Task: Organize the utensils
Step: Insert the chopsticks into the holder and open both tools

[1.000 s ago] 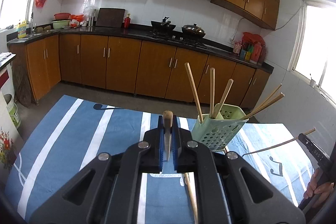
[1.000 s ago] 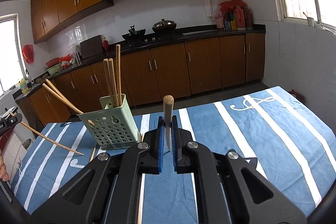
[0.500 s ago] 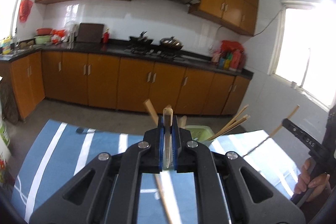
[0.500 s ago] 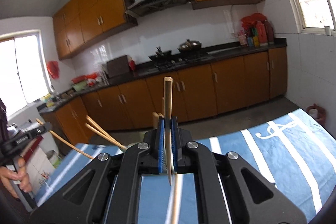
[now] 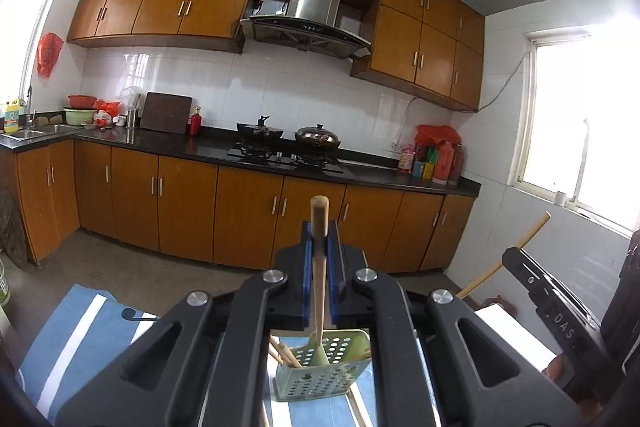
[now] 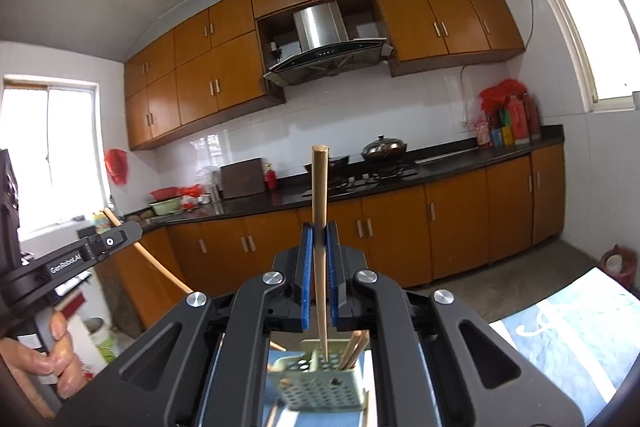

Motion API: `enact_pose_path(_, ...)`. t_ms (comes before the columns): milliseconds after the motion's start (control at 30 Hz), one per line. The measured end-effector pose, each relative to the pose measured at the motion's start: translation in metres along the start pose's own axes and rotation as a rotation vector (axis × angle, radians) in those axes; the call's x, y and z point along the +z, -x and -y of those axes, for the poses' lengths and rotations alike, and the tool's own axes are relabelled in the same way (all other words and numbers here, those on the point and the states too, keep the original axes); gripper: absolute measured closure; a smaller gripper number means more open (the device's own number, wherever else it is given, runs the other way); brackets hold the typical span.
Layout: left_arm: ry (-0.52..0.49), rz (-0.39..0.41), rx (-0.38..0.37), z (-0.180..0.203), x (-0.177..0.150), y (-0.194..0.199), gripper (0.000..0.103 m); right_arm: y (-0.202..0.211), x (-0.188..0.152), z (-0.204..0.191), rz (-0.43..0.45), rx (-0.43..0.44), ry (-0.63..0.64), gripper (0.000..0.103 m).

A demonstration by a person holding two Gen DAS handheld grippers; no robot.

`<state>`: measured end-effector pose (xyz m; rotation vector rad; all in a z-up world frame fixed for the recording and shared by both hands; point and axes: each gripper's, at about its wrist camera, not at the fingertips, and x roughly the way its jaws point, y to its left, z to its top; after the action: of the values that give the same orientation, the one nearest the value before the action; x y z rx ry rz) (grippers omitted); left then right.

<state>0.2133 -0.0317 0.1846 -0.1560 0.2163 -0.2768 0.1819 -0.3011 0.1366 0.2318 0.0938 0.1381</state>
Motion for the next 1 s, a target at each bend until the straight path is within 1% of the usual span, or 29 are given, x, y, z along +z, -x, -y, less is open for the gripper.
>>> enact_pose_path(100,-0.008,-0.010,0.029,0.000,-0.013,-0.021,0.095,-0.022,-0.012,0.010,-0.041,-0.001,-0.048,0.096)
enact_pose_path(233,0.001,-0.052,0.035,-0.004,-0.029,-0.044,0.095,-0.044,-0.028,0.020,-0.099,-0.009,-0.100,0.096)
enact_pose_path(367,0.014,-0.098,0.046,-0.013,-0.043,-0.061,0.095,-0.055,-0.038,0.017,-0.133,-0.010,-0.081,0.096)
enact_pose_path(500,0.036,-0.149,0.043,-0.019,-0.051,-0.072,0.095,-0.057,-0.043,0.014,-0.164,0.000,-0.075,0.095)
enact_pose_path(600,0.048,-0.157,0.039,-0.024,-0.052,-0.069,0.095,-0.050,-0.042,0.018,-0.166,-0.006,-0.084,0.095)
enact_pose_path(667,0.059,-0.152,0.041,-0.025,-0.051,-0.063,0.095,-0.044,-0.039,0.020,-0.157,-0.012,-0.088,0.091)
enact_pose_path(733,0.070,-0.143,0.037,-0.028,-0.047,-0.056,0.095,-0.034,-0.035,0.022,-0.140,-0.021,-0.092,0.079)
enact_pose_path(867,0.084,-0.129,0.031,-0.033,-0.040,-0.034,0.095,-0.012,-0.031,0.027,-0.128,-0.040,-0.074,0.078)
enact_pose_path(1000,0.098,-0.131,0.029,-0.043,-0.044,-0.005,0.094,0.012,-0.046,0.039,-0.175,-0.080,-0.063,0.078)
